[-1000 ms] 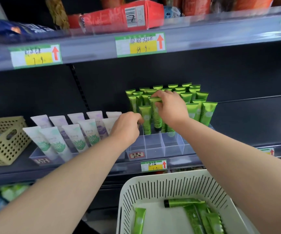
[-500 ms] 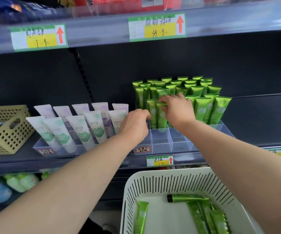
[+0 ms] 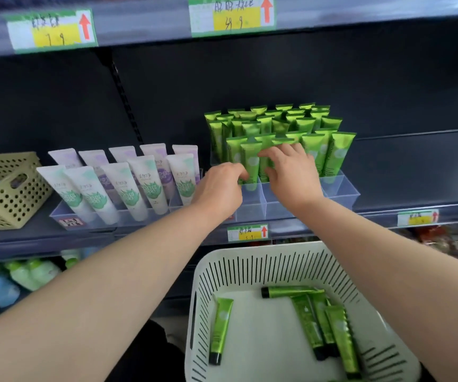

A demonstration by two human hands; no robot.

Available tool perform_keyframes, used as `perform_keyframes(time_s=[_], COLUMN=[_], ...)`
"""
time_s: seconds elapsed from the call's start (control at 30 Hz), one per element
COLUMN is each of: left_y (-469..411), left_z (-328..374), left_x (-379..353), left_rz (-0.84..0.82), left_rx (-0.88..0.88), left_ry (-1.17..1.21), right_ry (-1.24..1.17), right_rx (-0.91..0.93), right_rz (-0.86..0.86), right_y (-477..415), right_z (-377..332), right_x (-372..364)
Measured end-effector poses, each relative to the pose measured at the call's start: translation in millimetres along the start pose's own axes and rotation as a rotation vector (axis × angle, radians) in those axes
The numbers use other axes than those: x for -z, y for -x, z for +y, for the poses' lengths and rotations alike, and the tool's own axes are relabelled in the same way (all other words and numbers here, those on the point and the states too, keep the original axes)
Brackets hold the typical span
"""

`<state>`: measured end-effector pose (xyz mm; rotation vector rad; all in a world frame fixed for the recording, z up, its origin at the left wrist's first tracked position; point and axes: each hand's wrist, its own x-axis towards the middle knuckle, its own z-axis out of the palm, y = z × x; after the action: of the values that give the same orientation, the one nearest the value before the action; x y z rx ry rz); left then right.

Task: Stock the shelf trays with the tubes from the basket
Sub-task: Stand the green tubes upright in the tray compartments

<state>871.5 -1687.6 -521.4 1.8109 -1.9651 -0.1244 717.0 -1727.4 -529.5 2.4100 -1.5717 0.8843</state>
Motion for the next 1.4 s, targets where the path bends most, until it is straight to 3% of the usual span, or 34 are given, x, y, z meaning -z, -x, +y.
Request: perform_keyframes(time_s=[0.3, 0.43, 0.93, 1.13, 1.4], left_y=[66, 90, 137, 146, 152], left_z=[18, 16, -40, -55, -65], left_x=[-57, -88, -181, -198, -214], left_rz=[-0.126, -0.243, -0.758, -0.858, -0.879], left_rx=[-0.021, -0.016, 0.294, 0.388, 0.478], left_ry=[0.074, 0.031, -0.161, -0.184, -0.267], right_ry=[0.032, 0.053, 0.033, -0.012, -0.028], right_rx=[-0.052, -0.105, -0.312, -0.400, -0.230], right_rz=[-0.150, -0.333, -0.981, -1.227, -1.260], right_y=[121, 161, 239, 251, 252], right_z=[29, 41, 82, 81, 78], right_x=[-20, -32, -109, -137, -141])
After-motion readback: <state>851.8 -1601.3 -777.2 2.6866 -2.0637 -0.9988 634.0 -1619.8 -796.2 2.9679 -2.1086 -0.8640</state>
